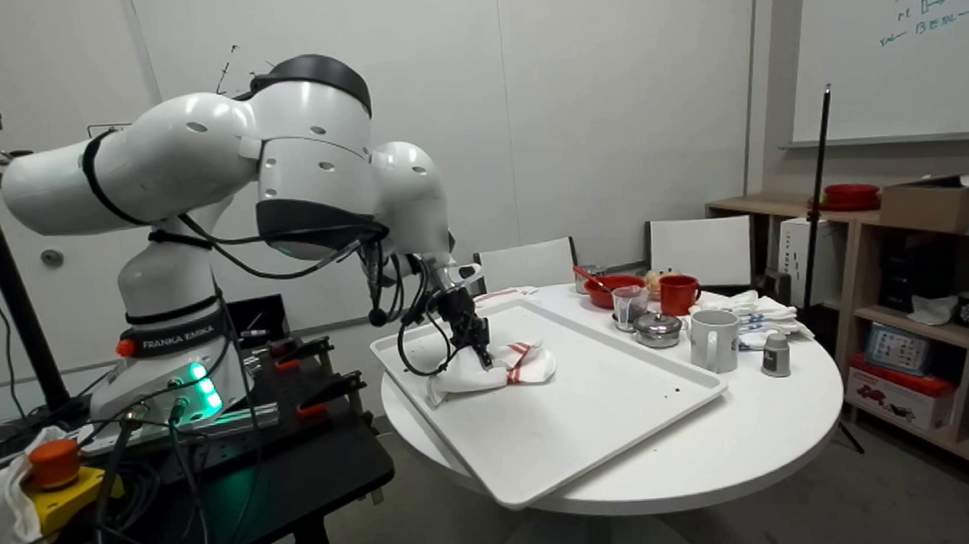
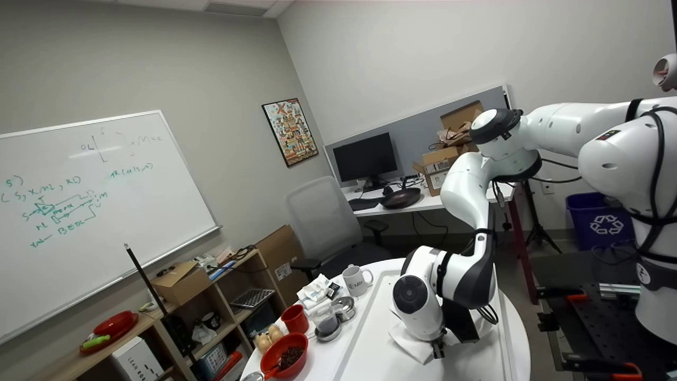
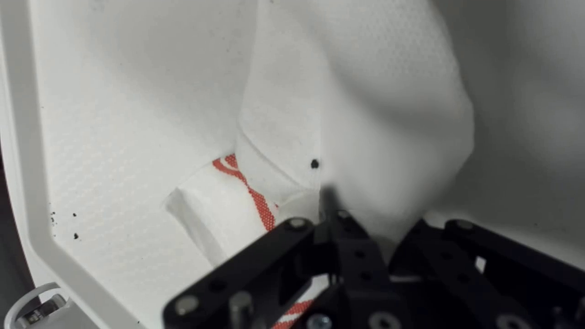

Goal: Wipe the tray with the white towel

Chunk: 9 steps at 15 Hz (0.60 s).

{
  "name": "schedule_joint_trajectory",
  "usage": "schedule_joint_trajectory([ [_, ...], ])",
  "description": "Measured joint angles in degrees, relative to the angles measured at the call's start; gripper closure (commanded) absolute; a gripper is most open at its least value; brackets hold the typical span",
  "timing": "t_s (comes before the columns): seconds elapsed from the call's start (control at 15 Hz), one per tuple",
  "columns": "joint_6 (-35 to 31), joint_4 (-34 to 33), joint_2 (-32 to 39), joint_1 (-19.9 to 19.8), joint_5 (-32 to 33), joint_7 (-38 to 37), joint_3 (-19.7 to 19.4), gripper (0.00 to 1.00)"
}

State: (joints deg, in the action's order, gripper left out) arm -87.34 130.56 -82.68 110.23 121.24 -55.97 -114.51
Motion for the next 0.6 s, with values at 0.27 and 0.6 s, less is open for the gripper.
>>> schedule_joint_trajectory([
  [0.27,0.13,0.04,-0.03,0.41,0.05,0.00,0.31,0.97],
  [0.6,0.13,0.25,-0.35,4.23,0.61,0.00,0.34,0.97],
])
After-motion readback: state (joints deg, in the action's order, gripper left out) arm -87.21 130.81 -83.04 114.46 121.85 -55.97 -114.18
